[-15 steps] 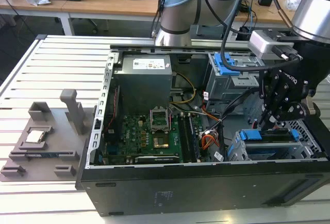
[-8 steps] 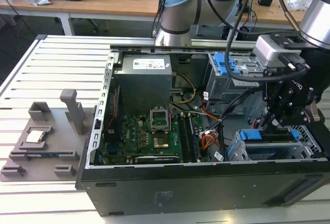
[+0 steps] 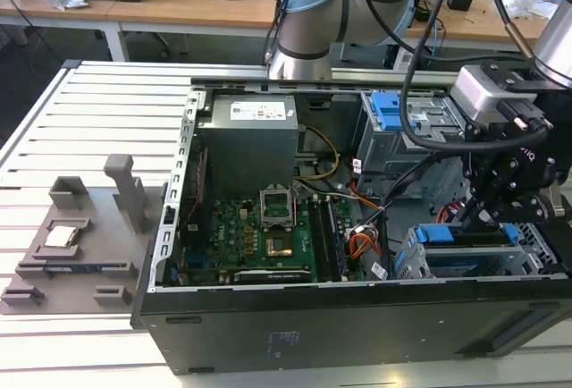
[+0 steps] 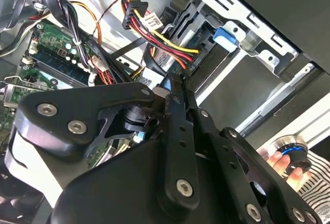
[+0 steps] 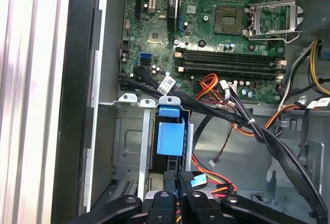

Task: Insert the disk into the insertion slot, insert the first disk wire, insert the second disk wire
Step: 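Insert the second disk wire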

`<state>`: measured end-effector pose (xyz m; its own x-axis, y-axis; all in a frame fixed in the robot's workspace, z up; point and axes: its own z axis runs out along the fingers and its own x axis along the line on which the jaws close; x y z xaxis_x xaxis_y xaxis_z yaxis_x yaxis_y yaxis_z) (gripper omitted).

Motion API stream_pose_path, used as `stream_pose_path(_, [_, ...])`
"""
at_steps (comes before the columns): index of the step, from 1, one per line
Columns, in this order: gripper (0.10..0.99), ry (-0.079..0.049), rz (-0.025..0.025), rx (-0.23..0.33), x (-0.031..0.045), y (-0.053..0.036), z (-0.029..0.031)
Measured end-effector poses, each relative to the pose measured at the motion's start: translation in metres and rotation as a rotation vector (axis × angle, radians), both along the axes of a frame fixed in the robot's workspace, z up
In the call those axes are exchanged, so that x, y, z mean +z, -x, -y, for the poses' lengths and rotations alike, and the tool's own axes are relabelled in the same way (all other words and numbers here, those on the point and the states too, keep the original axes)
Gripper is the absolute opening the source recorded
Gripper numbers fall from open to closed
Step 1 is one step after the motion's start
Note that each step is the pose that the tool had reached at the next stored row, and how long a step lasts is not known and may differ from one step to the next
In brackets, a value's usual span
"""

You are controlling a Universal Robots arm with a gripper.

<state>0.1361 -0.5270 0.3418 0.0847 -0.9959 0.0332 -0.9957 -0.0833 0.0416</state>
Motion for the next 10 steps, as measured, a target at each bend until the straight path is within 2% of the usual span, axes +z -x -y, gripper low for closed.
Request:
stream_pose_path(5, [0.149, -0.007, -0.0004, -0.004, -0.0001, -0.0038, 0.0])
stream_pose_path(10, [0.149, -0.008, -0.0003, -0.009, 0.0019, -0.0041, 0.0])
